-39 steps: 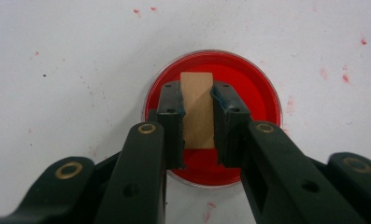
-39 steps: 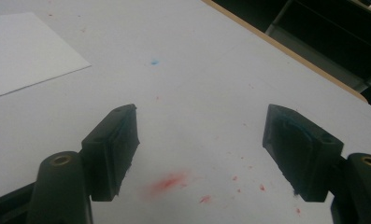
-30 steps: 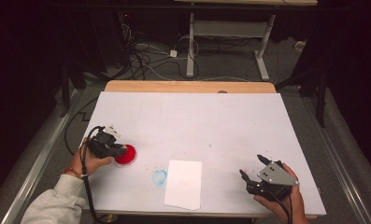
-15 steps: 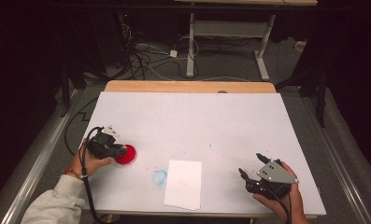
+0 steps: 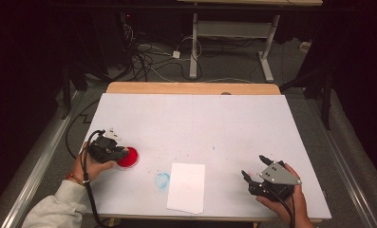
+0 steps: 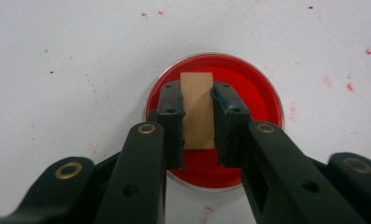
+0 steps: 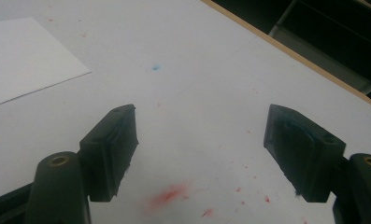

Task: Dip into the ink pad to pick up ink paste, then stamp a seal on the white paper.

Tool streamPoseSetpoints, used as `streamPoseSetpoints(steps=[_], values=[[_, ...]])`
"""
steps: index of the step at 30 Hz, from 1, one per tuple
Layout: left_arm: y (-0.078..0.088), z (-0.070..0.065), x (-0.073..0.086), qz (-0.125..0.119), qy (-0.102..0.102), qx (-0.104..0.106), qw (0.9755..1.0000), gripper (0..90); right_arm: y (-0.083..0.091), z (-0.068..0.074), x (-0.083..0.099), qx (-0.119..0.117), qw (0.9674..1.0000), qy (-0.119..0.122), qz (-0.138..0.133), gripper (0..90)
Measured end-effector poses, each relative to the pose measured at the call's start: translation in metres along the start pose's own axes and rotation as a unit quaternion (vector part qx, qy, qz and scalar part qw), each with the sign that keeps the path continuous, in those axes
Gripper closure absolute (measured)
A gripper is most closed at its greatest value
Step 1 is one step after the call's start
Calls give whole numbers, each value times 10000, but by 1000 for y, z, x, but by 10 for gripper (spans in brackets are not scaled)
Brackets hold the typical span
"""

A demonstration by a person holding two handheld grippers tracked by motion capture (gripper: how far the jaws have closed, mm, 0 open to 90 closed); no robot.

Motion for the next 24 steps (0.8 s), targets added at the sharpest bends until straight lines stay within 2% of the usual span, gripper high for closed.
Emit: streamPoseSetpoints(steps=[4,8,16,22,24], values=[[4,1,0,-53,60,-40,10000,737,2,-1,-2,15,10000,-6,-52,264],[16,3,-2,-325,161,-32,9993,737,2,0,-2,28,10000,28,-47,264],[40,-1,-7,-664,68,-133,9977,737,4,1,-2,30,9999,80,-63,262],[51,-9,-14,-991,-22,-50,9951,737,6,1,-1,32,9999,77,-63,263],[54,-14,-17,-1033,-84,-30,9946,737,8,2,-2,28,9999,100,-97,262]])
Point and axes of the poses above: each handheld gripper's, and its own axes: y roughly backward along the jaws, x roughly out of its underside, z roughly to its left, the point moved 4 cm from there along -y, roughly forward along the jaws, and after that the axes turned 9 degrees about -x, right-handed, at the moved point
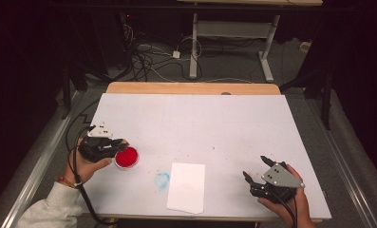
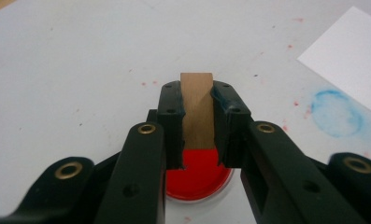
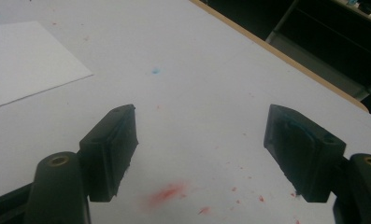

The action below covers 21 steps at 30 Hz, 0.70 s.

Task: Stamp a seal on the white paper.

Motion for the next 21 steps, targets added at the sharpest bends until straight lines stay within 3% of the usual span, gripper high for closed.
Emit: streamPoseSetpoints(steps=[8,21], values=[[8,-23,-13,-169,-325,169,9992,737,1,1,0,-5,10000,-5,-18,263],[9,-57,-28,-295,-760,491,9955,736,0,2,0,-43,10000,-6,-5,264]])
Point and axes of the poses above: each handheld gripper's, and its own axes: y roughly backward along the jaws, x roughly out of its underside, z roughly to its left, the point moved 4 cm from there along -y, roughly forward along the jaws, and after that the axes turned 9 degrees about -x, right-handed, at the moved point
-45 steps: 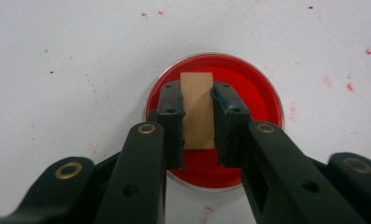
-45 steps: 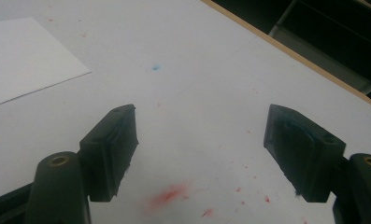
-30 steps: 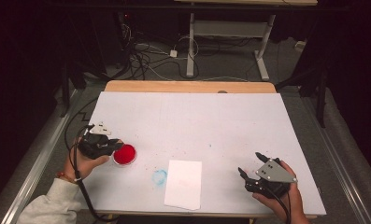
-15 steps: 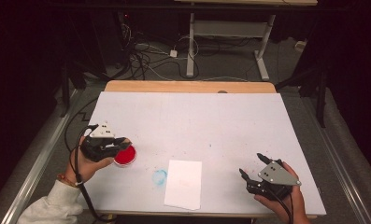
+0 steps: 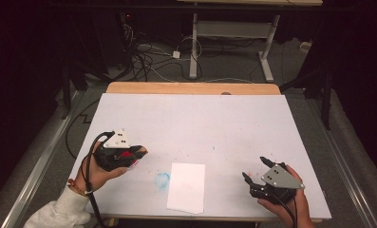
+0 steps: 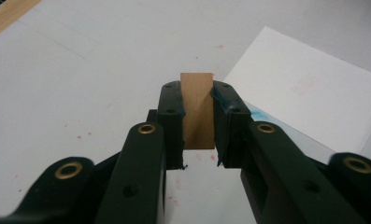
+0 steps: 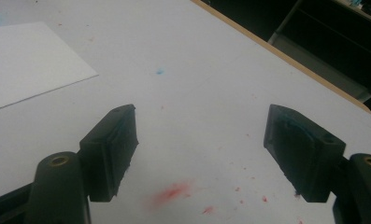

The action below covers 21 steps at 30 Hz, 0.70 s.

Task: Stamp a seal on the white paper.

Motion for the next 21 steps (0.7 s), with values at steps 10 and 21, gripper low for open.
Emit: streamPoseSetpoints(steps=[10,21], values=[[-19,-21,-9,136,-171,219,9995,736,-1,1,0,-24,10000,13,29,264],[-46,-52,-14,339,-142,521,9980,736,0,1,1,-70,10000,1,17,262]])
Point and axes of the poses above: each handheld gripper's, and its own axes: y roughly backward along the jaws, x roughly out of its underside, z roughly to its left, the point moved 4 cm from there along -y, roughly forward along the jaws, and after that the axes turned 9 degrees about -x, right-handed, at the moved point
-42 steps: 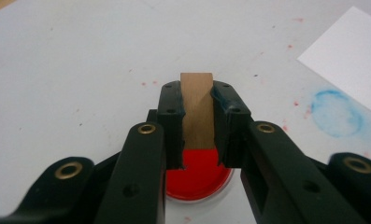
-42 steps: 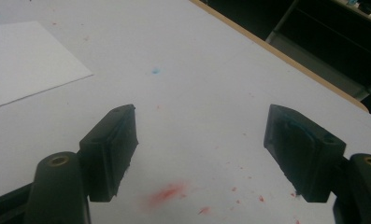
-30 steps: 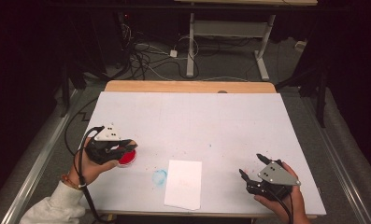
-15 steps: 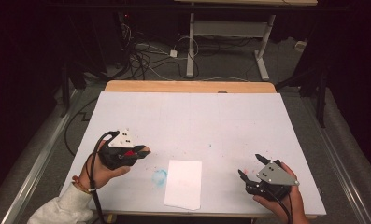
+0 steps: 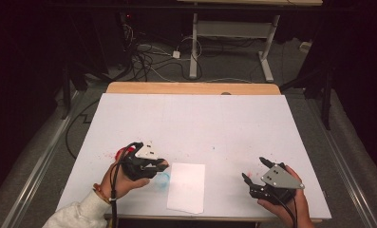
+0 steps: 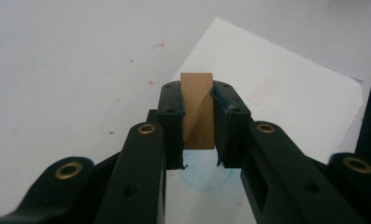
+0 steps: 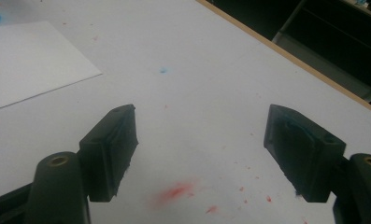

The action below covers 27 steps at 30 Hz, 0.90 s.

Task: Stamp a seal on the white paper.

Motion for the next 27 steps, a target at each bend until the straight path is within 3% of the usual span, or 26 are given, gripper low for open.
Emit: streamPoseSetpoints(steps=[16,19,21,27], values=[[-34,-31,-11,228,-110,245,9994,736,-1,1,1,-2,10000,19,55,263],[-38,-35,-12,358,-227,219,9989,737,-1,0,1,-3,10000,16,54,263],[-40,-36,-12,330,-151,338,9988,736,-1,0,1,16,10000,27,56,263],[-46,-40,-11,401,-208,432,9980,736,0,0,1,23,10000,21,48,263]])
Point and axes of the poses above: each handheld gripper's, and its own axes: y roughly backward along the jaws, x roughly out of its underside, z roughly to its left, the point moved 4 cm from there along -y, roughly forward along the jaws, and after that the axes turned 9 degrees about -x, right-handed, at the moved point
